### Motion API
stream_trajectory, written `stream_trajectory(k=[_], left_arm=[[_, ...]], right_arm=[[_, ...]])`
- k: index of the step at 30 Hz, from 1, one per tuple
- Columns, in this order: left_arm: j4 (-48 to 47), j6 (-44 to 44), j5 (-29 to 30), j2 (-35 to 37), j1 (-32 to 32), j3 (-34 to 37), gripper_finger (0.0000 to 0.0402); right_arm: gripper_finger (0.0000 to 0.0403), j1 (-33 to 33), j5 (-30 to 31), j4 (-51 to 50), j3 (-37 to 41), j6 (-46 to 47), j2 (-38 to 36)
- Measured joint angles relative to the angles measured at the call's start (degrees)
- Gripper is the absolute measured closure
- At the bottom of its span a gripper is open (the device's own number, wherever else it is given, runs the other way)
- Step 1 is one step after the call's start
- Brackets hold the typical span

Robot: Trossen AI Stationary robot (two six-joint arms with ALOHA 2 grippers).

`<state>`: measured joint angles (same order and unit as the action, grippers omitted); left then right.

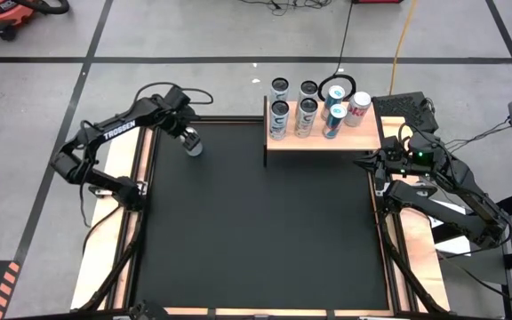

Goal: Place canned beverage on shelf
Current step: Put the red-silver soda can on the shelf aligned with the other red-silver soda can

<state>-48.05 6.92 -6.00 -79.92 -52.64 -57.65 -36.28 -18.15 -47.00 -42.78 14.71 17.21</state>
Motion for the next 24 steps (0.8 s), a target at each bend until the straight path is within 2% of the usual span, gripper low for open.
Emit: stream_trajectory(k=[8, 19, 24], left_arm=[[-0.3, 0.0, 0.1, 0.0, 0.2, 0.0, 0.0110], [-3.1, -0.5, 2.1, 0.3, 4.7, -0.3, 0.0116], [-9.4, -4.7, 1.3, 0.2, 8.8, -3.0, 0.0117]], right_arm=[[0.0403, 0.0, 0.0, 0.0, 0.0, 0.0, 0.0], [0.0403, 0.0, 0.0, 0.0, 0.0, 0.0, 0.0], [0.0403, 0.0, 0.0, 0.0, 0.0, 0.0, 0.0]])
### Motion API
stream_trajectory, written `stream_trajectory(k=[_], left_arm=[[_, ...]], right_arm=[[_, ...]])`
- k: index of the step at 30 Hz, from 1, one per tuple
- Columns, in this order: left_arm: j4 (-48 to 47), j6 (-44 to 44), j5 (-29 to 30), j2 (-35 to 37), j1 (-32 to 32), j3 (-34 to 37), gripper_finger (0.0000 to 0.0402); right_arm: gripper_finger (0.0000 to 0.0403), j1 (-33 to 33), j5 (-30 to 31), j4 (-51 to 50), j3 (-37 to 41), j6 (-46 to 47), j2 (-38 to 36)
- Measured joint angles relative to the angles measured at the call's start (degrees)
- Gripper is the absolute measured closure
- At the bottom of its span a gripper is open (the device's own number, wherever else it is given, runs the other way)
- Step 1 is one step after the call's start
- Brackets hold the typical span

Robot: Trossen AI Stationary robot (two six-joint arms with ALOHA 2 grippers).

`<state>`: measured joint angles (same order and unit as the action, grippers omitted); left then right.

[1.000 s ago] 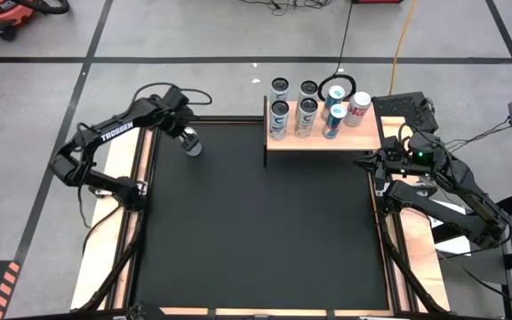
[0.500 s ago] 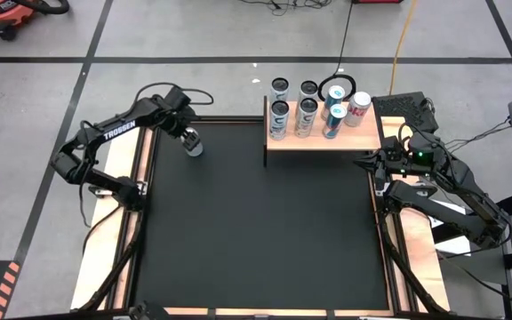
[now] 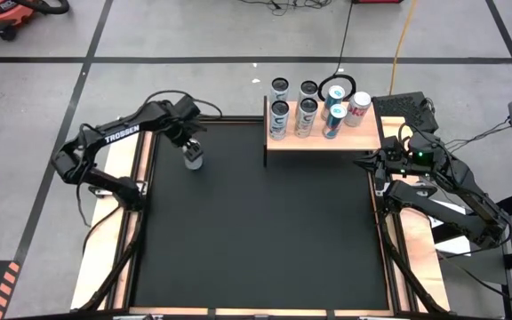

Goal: Place canned beverage on shelf
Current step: Put the red-silver soda can on the shelf aligned with the other red-silver soda can

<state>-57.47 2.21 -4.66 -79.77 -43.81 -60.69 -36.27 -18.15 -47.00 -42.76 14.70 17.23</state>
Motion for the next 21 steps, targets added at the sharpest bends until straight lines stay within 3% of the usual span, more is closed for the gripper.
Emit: stream_trajectory(k=[21], left_arm=[[-4.8, -14.8, 0.3, 0.2, 24.2, -14.1, 0.0118]], right_arm=[[0.0403, 0.0, 0.0, 0.0, 0.0, 0.0, 0.0]])
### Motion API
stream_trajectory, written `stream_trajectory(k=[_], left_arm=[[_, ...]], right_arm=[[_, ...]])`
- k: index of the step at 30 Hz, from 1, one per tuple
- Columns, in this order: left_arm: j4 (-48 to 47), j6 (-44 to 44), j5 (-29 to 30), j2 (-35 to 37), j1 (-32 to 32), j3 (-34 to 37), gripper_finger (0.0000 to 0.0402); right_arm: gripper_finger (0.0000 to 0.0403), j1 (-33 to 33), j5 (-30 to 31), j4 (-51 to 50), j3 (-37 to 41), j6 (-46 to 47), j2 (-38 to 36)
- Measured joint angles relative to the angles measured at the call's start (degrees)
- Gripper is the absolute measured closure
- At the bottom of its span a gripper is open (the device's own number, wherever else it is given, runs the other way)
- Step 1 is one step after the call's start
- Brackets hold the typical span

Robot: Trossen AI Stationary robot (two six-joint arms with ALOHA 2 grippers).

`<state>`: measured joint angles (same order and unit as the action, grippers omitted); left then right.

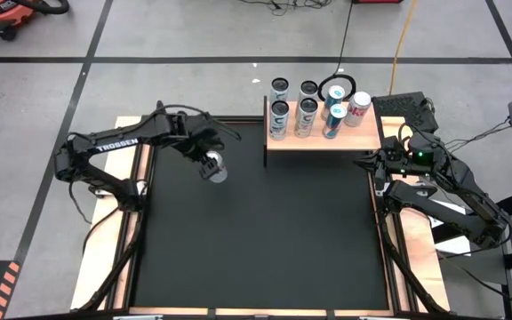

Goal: Place canned beverage on shelf
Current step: Put the red-silver soda can on the shelf aligned with the other red-silver soda can

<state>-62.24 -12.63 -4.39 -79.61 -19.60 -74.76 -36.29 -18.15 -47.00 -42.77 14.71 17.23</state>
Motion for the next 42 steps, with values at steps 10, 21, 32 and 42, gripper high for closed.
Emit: stream_trajectory(k=[10, 21, 32, 42], left_arm=[[1.1, -3.6, 0.2, 0.0, 5.2, -2.2, 0.0118], [3.9, -5.6, 0.4, 0.0, 7.8, -2.2, 0.0118], [4.0, -5.5, 0.4, 0.0, 7.7, -2.2, 0.0118], [3.9, -6.7, 0.4, 0.0, 7.7, -2.2, 0.0118]], right_arm=[[0.0403, 0.0, 0.0, 0.5, 0.0, -3.9, 0.0], [0.0403, 0.0, 0.1, 1.2, 0.0, -3.9, 0.1], [0.0403, 0.0, 0.2, 3.4, 0.0, -5.1, 0.1], [0.0403, 0.0, 1.4, 4.4, 0.0, -0.9, 0.4]])
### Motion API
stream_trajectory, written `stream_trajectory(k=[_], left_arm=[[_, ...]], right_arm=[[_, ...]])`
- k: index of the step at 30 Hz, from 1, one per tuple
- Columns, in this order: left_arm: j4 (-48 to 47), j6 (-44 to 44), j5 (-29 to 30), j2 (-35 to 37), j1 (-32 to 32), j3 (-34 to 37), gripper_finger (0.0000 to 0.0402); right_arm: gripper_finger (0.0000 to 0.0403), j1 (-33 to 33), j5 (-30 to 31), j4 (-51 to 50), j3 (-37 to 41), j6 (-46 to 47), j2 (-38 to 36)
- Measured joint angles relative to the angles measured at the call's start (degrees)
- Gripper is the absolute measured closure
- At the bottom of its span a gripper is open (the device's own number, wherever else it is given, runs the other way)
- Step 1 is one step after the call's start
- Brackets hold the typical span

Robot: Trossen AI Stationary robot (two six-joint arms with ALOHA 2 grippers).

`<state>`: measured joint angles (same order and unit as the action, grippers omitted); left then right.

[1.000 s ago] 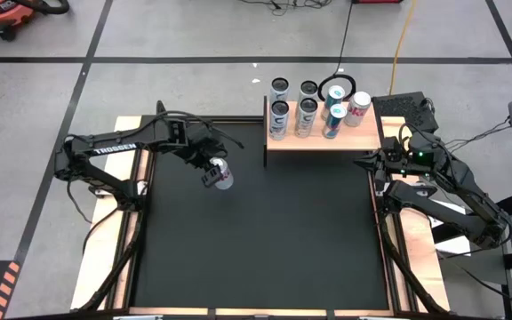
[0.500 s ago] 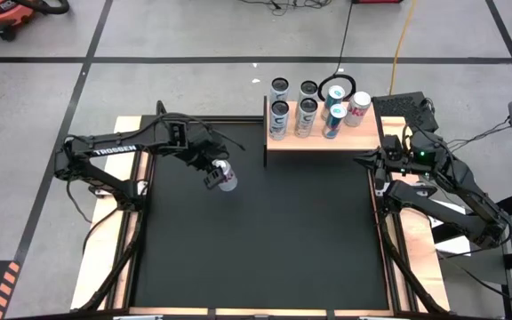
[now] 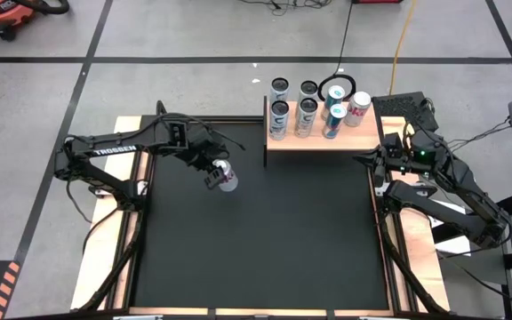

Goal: Place canned beverage on shelf
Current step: Put the red-silver soda can on the shelf aligned with the other red-silver soda can

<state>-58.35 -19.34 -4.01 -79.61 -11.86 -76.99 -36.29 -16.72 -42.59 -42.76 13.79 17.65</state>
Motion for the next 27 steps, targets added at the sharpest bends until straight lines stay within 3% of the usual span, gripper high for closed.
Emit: stream_trajectory(k=[13, 27], left_arm=[[0.0, -2.9, 0.8, 0.0, 0.0, 0.0, 0.0118], [-0.1, -3.0, 0.8, 0.0, 0.0, 0.0, 0.0111]], right_arm=[[0.0393, 0.0, -0.1, 1.0, 0.0, -2.7, 0.0], [0.0224, 0.0, 0.0, 1.1, 0.0, -10.1, 0.0]])
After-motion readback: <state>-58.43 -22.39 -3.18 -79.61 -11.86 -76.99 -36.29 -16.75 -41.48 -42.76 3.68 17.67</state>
